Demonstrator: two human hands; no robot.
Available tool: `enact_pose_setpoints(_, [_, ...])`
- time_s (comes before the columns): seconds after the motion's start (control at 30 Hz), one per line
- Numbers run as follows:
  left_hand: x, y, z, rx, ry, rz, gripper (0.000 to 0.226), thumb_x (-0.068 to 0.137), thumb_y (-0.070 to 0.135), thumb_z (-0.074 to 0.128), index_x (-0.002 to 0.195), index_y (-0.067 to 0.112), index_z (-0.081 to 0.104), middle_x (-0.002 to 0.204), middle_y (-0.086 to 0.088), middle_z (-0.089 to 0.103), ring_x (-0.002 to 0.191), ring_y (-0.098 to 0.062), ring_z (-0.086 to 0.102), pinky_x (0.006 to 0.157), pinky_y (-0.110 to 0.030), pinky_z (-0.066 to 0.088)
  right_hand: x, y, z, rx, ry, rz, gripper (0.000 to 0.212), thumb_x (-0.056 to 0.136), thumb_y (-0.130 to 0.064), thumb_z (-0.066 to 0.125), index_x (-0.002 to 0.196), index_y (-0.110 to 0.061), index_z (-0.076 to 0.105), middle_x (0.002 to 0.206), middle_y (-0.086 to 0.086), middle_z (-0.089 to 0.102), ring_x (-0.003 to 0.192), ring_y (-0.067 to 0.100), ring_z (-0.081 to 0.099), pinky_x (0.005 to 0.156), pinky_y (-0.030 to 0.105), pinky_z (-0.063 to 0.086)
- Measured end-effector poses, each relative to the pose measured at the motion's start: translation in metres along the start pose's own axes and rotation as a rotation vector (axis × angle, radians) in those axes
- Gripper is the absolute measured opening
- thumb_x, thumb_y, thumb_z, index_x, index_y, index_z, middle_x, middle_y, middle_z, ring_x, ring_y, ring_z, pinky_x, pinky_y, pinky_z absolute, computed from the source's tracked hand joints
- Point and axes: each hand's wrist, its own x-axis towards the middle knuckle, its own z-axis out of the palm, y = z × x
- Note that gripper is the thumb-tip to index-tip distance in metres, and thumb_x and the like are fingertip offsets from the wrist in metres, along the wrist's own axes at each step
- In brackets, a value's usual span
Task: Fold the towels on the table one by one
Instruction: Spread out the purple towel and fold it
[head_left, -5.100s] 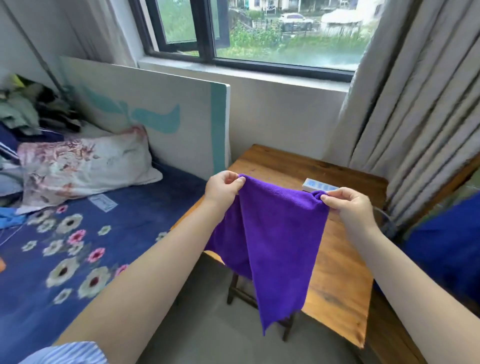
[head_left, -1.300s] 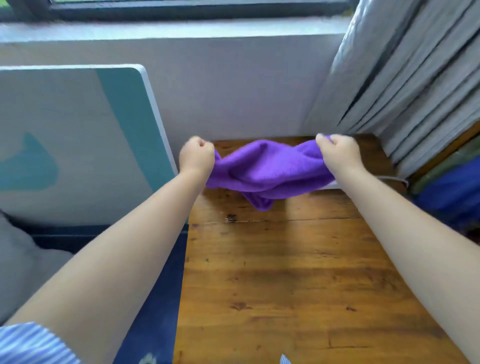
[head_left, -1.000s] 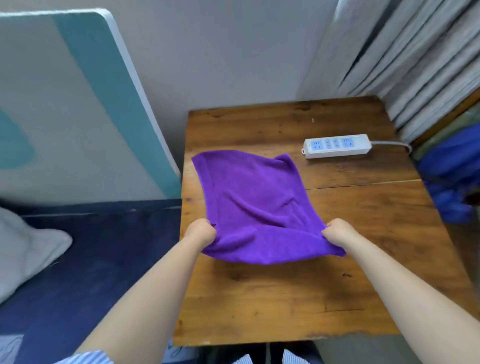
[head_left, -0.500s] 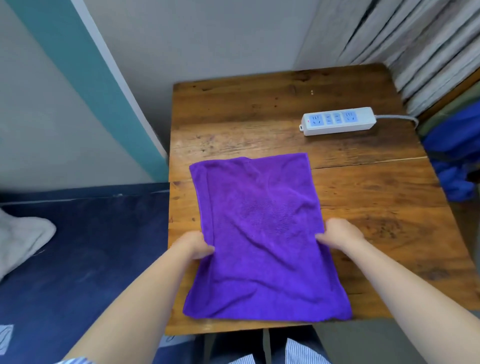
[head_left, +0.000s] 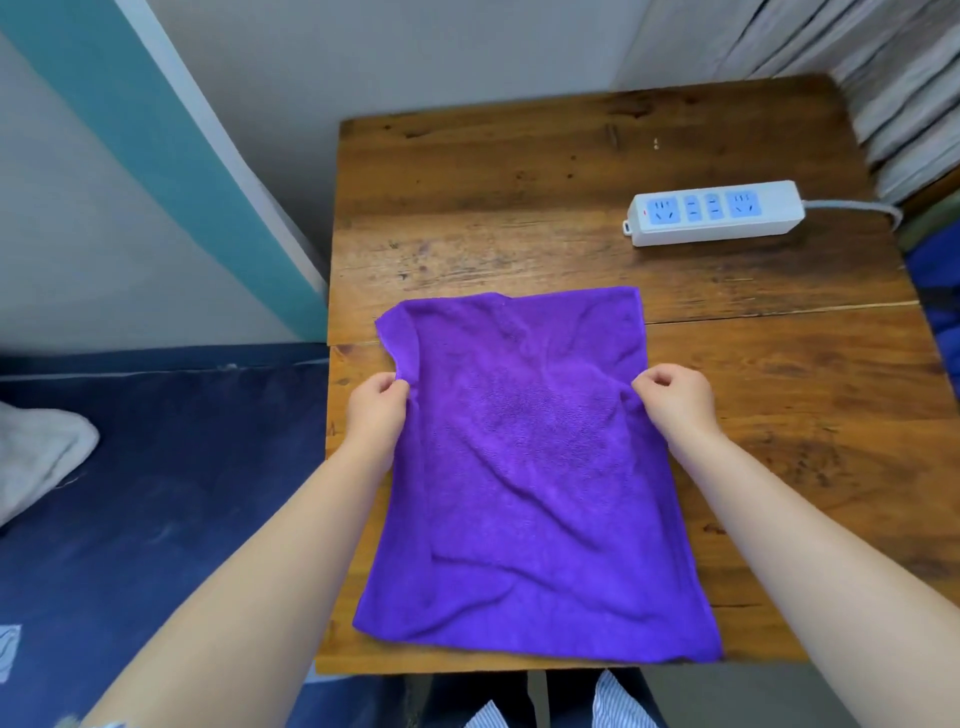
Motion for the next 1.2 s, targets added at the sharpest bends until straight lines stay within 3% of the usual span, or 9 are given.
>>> enact_pose_setpoints(0.07, [-0.005, 0.001, -0.005, -0.072, -0.064, -0.039, 0.030, 0.084, -0.001, 0.037, 0.059, 0.016, 0.043, 0.062, -0.002, 0.042, 0.056, -0.014, 0.035, 0.049, -0.026, 0.024, -0.004, 0.006, -0.003, -0.046, -0.017, -0.052, 0.009, 0.080, -0.004, 0.054, 0.082, -0.002, 0.063, 0.085, 0.017, 0.063, 0.082, 0.026, 0.054, 0.070, 0.029, 0.037])
enact_pose_setpoints(0.23, [-0.018, -0.020, -0.021, -0.030, -0.182, -0.153, 0.029, 0.086, -0.001, 0.039, 0.062, 0.016, 0.042, 0.062, -0.004, 0.041, 0.052, -0.016, 0.035, 0.049, -0.025, 0.021, -0.004, 0.019, 0.005, -0.290, -0.021, -0.080, 0.042, 0.083, -0.017, 0.062, 0.120, 0.001, 0.049, 0.115, 0.024, 0.056, 0.112, 0.036, 0.049, 0.093, 0.038, 0.039])
enact_pose_setpoints(0.5, [-0.027, -0.009, -0.029, -0.164, -0.172, -0.019, 0.020, 0.094, 0.014, 0.047, 0.076, 0.018, 0.056, 0.077, 0.001, 0.056, 0.067, -0.012, 0.050, 0.050, -0.018, 0.045, -0.006, 0.001, -0.009, 0.152, 0.043, -0.065, 0.016, 0.082, -0.004, 0.055, 0.096, 0.001, 0.061, 0.074, 0.007, 0.054, 0.077, 0.020, 0.048, 0.059, 0.018, 0.036])
enact_pose_setpoints(0.57, [-0.034, -0.021, -0.032, 0.022, -0.237, -0.003, 0.008, 0.092, 0.018, 0.052, 0.095, 0.016, 0.059, 0.090, 0.000, 0.057, 0.084, -0.015, 0.054, 0.066, -0.023, 0.047, -0.021, 0.013, -0.021, 0.056, -0.034, -0.055, 0.028, 0.084, -0.012, 0.060, 0.109, -0.001, 0.056, 0.083, 0.009, 0.057, 0.081, 0.020, 0.051, 0.067, 0.027, 0.039])
enact_pose_setpoints(0.67, [-0.051, -0.065, -0.036, 0.580, -0.289, -0.061, 0.041, 0.085, 0.023, 0.064, 0.120, 0.005, 0.052, 0.114, -0.008, 0.057, 0.106, -0.023, 0.055, 0.083, -0.027, 0.041, -0.060, 0.055, -0.029, -0.299, -0.225, 0.021, 0.053, 0.081, -0.021, 0.065, 0.124, 0.002, 0.045, 0.099, 0.018, 0.063, 0.097, 0.031, 0.058, 0.077, 0.034, 0.041])
enact_pose_setpoints(0.87, [-0.072, -0.097, -0.044, 1.040, -0.404, -0.138, 0.024, 0.087, 0.021, 0.056, 0.105, 0.006, 0.055, 0.113, -0.013, 0.061, 0.102, -0.030, 0.057, 0.070, -0.027, 0.037, -0.134, 0.102, -0.019, -0.554, -0.424, 0.184, 0.039, 0.079, -0.030, 0.066, 0.104, -0.006, 0.048, 0.111, 0.016, 0.063, 0.103, 0.033, 0.059, 0.069, 0.033, 0.041])
enact_pose_setpoints(0.97, [-0.076, -0.093, -0.045, 0.848, -0.463, -0.300, 0.018, 0.091, 0.017, 0.051, 0.106, 0.008, 0.056, 0.109, -0.012, 0.058, 0.094, -0.027, 0.053, 0.071, -0.028, 0.038, -0.139, 0.096, -0.013, -0.471, -0.537, 0.264, 0.018, 0.082, -0.016, 0.060, 0.097, -0.007, 0.059, 0.105, 0.017, 0.065, 0.089, 0.031, 0.061, 0.071, 0.033, 0.047])
enact_pose_setpoints(1.03, [-0.073, -0.079, -0.048, 0.677, -0.475, -0.368, 0.009, 0.092, 0.017, 0.052, 0.099, 0.011, 0.053, 0.103, -0.011, 0.055, 0.091, -0.024, 0.050, 0.073, -0.032, 0.041, -0.134, 0.083, -0.015, -0.218, -0.555, 0.409, 0.003, 0.083, -0.006, 0.057, 0.086, -0.007, 0.056, 0.091, 0.019, 0.060, 0.064, 0.025, 0.056, 0.056, 0.033, 0.048])
enact_pose_setpoints(1.2, [-0.060, 0.003, -0.040, 0.281, -0.284, -0.112, 0.025, 0.092, 0.016, 0.054, 0.067, 0.014, 0.050, 0.072, -0.005, 0.051, 0.065, -0.017, 0.049, 0.053, -0.022, 0.043, -0.089, -0.001, -0.030, 0.145, -0.412, 0.349, 0.006, 0.091, -0.009, 0.050, 0.095, -0.012, 0.047, 0.073, 0.011, 0.048, 0.046, 0.017, 0.046, 0.027, 0.013, 0.040])
